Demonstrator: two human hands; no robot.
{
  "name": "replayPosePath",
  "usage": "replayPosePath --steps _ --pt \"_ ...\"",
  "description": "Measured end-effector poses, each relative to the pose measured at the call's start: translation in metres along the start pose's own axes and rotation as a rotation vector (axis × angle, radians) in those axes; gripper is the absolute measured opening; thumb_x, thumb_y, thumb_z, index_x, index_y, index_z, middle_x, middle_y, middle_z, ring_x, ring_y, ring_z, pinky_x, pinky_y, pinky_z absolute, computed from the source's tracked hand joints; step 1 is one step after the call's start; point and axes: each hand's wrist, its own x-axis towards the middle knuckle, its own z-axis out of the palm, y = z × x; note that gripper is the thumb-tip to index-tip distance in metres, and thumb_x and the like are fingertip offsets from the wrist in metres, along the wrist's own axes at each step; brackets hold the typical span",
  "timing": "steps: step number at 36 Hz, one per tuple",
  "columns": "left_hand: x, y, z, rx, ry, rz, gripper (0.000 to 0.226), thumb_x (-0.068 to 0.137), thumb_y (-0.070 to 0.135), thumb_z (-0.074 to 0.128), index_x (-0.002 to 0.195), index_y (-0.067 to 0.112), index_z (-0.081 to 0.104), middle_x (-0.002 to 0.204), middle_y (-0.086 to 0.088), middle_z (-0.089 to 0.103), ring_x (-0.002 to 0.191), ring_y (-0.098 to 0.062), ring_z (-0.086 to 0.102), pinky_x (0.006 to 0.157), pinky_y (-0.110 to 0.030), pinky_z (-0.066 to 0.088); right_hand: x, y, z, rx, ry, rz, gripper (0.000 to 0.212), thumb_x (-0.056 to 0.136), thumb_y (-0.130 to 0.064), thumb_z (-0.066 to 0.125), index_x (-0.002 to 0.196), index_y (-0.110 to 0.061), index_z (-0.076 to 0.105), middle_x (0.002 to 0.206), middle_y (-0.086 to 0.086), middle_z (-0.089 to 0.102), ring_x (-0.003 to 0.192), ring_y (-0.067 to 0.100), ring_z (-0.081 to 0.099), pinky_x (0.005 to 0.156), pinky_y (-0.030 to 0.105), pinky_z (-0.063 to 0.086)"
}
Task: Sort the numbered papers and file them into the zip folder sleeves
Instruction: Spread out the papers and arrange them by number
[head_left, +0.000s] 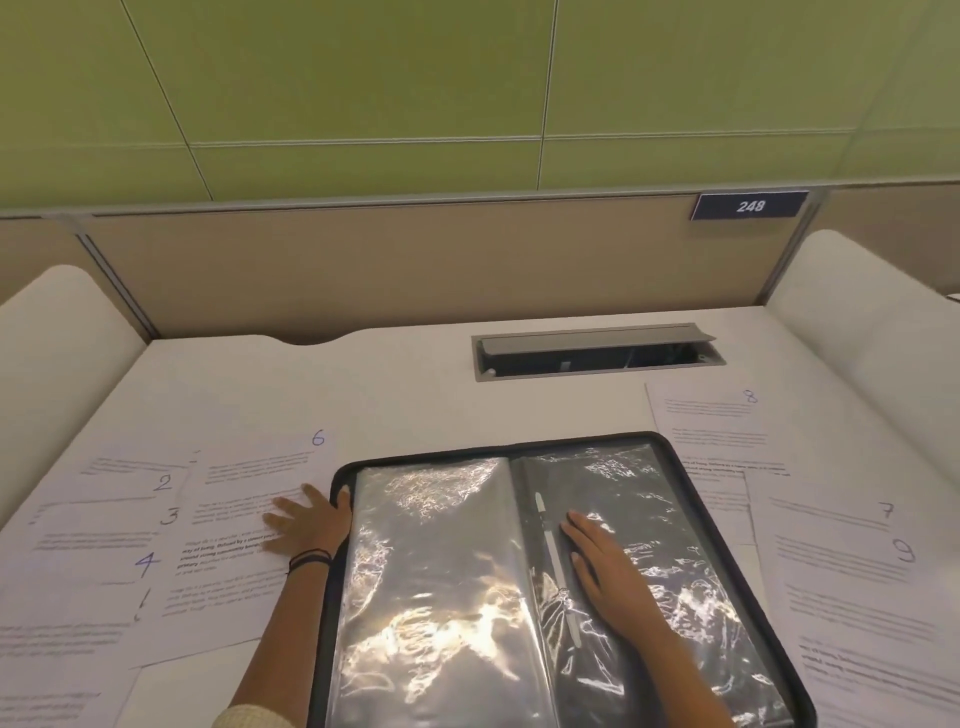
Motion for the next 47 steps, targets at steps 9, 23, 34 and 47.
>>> replayPosePath --steps 9,23,34,47 --pt "-0.029 0.036 0.002 -0.028 0.077 0.314 0.061 0.098 0.042 0.038 0.149 0.014 0.02 0.155 -0.022 0.007 0.143 -0.039 0.003 0.114 -0.054 0.014 -0.008 0.008 -0.025 0.189 -0.02 0.046 0.036 0.097 -0.014 0.044 0.133 -0.016 0.049 0.142 -0.007 0.043 0.13 0.004 0.036 0.113 0.021 0.024" --pt "-0.152 0.164 0.07 -0.34 -0.174 0.959 0.042 0.098 0.023 0.049 0.139 0.017 0.044 0.15 -0.004 0.033 0.14 -0.02 0.029 0.116 -0.036 0.023 -0.072 0.095 -0.083 0.218 0.415 0.25 0.031 0.094 -0.001 0.048 0.12 -0.013 0.06 0.127 -0.009 0.05 0.116 0.008 0.046 0.104 0.026 0.034" --pt "-0.259 0.257 0.146 -0.428 -0.655 1.033 0.039 0.098 0.02 0.05 0.136 0.015 0.047 0.132 0.001 0.051 0.112 -0.005 0.049 0.081 -0.001 0.039 -0.111 0.161 -0.098 0.147 0.528 0.424 0.035 0.092 0.001 0.049 0.124 -0.011 0.057 0.138 0.01 0.047 0.128 0.026 0.042 0.107 0.03 0.025" --pt "-0.297 0.321 0.19 -0.534 -0.602 0.889 0.039 0.098 0.008 0.044 0.136 0.007 0.044 0.14 -0.007 0.044 0.132 -0.02 0.04 0.105 -0.023 0.032 -0.119 0.179 -0.091 0.064 0.428 0.445 0.034 0.09 -0.007 0.056 0.124 -0.012 0.058 0.143 0.007 0.042 0.133 0.024 0.037 0.11 0.028 0.02"
